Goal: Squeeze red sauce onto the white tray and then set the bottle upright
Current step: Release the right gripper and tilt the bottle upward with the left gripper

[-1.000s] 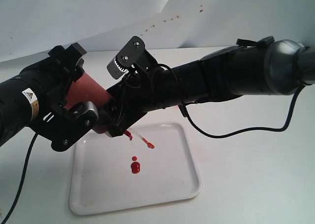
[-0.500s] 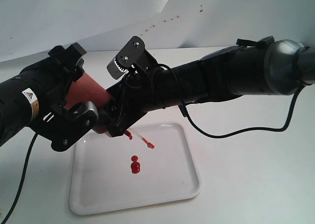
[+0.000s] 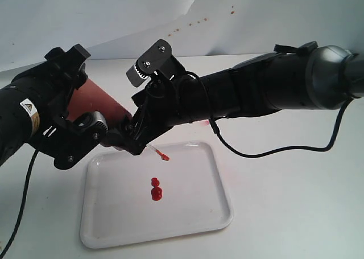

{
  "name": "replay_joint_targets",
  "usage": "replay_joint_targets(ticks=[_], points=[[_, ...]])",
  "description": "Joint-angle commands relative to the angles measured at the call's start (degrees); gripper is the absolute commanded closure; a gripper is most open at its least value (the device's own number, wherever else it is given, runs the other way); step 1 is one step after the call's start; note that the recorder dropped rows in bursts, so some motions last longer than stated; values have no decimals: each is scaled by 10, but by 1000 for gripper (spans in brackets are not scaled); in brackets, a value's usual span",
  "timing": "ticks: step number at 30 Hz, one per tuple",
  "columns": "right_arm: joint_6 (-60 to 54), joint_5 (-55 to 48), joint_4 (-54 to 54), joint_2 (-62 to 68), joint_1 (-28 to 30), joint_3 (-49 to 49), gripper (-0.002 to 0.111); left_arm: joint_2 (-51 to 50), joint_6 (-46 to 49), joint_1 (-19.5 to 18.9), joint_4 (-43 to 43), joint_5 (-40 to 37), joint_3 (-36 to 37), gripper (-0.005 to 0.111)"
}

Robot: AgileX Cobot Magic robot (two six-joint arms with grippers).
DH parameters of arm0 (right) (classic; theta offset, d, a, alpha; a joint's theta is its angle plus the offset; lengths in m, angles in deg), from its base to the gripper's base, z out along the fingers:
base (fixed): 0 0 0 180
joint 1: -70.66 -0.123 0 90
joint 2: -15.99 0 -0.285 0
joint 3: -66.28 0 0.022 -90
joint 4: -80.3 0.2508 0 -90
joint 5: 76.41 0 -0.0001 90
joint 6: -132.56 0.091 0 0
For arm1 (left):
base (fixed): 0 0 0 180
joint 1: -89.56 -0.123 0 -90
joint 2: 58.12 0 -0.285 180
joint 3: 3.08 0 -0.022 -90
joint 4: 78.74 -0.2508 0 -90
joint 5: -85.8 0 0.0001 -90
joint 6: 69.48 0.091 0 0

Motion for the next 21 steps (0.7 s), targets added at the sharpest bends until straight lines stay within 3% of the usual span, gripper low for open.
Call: replay_joint_targets(ticks=[1,6,21], points=[[5,-1,3,-8,2,-4,13,6,-11,3,-7,-20,-7,107],[33,11,-41,-38,2,-4,13,6,-11,3,-7,-20,-7,107],[274,33,-331,-54,2,-4,16,6,-55,3,-7,-20,-7,107]])
